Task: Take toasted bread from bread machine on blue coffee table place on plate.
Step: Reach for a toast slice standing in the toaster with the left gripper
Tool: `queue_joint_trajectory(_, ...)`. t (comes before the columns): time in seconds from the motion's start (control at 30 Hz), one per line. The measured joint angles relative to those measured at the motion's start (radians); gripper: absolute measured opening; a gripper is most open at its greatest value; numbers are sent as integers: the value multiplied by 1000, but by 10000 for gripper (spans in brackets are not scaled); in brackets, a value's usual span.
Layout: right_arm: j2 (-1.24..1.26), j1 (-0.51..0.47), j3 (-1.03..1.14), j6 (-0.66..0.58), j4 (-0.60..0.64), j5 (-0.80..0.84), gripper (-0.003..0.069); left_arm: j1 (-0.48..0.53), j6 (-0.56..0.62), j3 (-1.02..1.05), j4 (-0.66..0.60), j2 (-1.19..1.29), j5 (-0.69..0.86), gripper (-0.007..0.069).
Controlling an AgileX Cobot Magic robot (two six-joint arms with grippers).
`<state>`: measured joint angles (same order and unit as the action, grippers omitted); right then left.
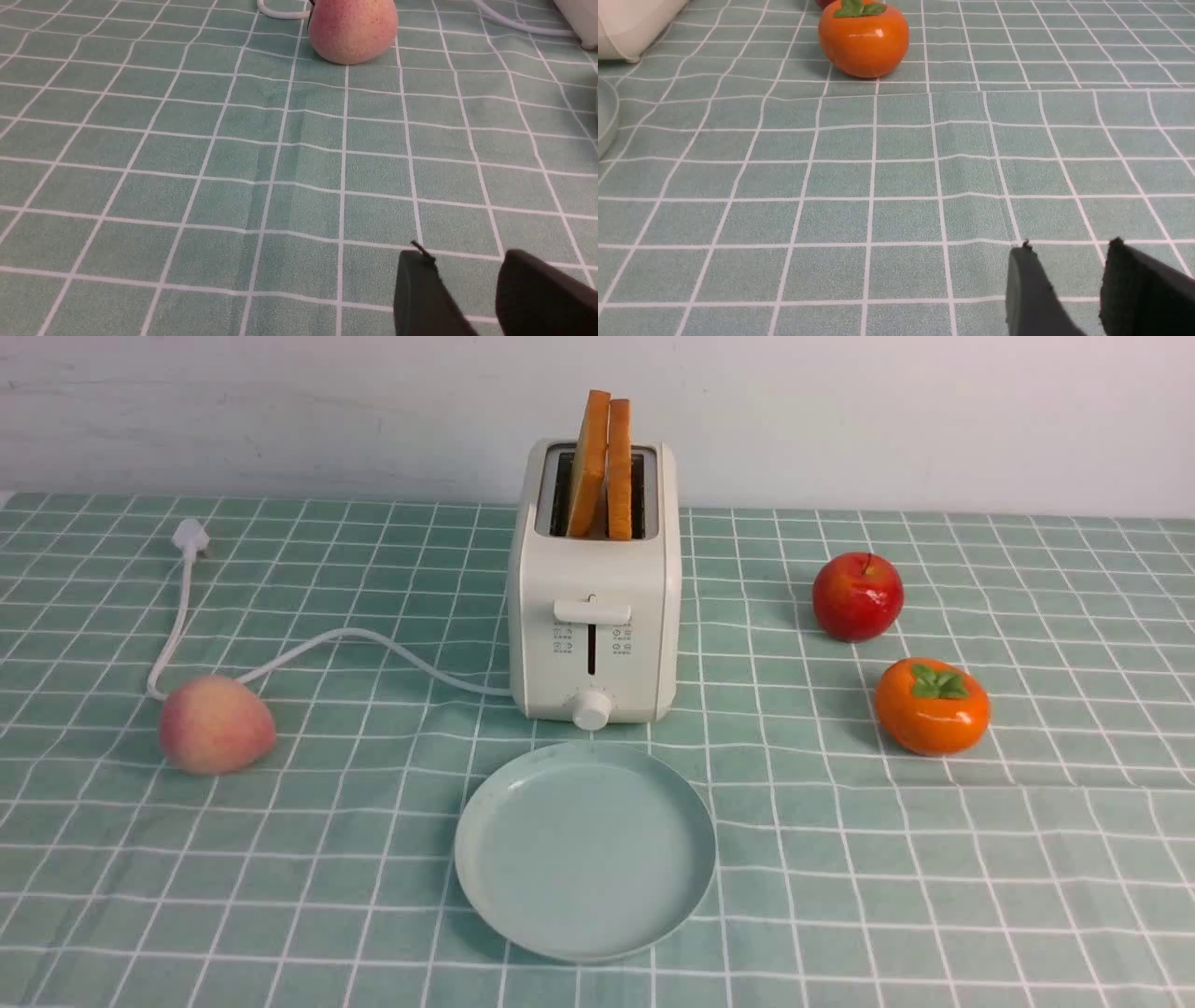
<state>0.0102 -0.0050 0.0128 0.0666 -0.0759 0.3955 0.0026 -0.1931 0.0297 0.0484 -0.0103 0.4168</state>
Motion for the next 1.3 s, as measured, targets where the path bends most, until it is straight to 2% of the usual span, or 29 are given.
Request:
queue_joint_trajectory(0.63, 0, 7, 0, 0, 0, 0, 240, 0, 0, 0, 1, 0, 0, 241)
queue_joint_trajectory(1.0, 0, 9, 0, 0, 0, 0, 240, 0, 0, 0, 67, 0, -2, 241)
queue_joint_trajectory(1.13, 0, 9, 0, 1, 5, -1, 240, 0, 0, 1, 69, 0, -93, 241)
queue_joint_trajectory(1.23, 0, 9, 6, 37, 102, -48, 240, 0, 0, 1, 71, 0, -234, 241)
queue_joint_trajectory(1.3, 0, 9, 12, 87, 222, -119, 240, 0, 0, 1, 72, 0, -298, 241)
